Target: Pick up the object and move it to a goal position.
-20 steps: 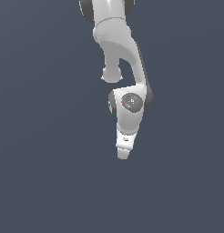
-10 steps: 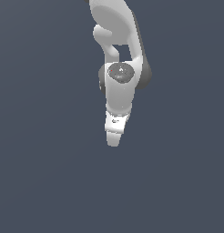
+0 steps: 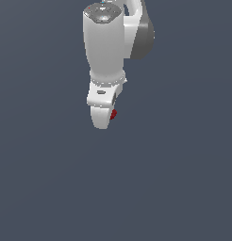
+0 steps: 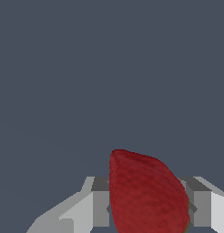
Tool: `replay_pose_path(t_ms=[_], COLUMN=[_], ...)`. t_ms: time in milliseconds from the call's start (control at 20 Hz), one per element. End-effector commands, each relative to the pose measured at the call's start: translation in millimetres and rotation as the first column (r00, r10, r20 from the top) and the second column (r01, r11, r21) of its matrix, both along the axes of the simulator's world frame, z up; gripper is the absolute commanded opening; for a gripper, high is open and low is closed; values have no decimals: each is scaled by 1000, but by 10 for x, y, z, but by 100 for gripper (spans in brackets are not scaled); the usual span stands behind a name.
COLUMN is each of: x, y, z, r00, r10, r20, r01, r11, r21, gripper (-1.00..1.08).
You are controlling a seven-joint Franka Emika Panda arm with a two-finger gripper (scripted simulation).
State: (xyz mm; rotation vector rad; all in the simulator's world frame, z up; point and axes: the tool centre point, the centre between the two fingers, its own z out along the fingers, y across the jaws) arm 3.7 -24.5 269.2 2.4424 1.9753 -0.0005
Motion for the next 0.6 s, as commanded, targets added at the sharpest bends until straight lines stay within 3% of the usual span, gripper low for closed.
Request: replay_pose_path(t_ms=[0, 550], x=[-49, -193], y=[-117, -598], z=[290, 1410], r00=[1000, 1000], r10=[1, 0], r20=[0, 0], r01=[-1, 0], r11=[1000, 1000], r21=[2, 2], gripper=[-100, -100])
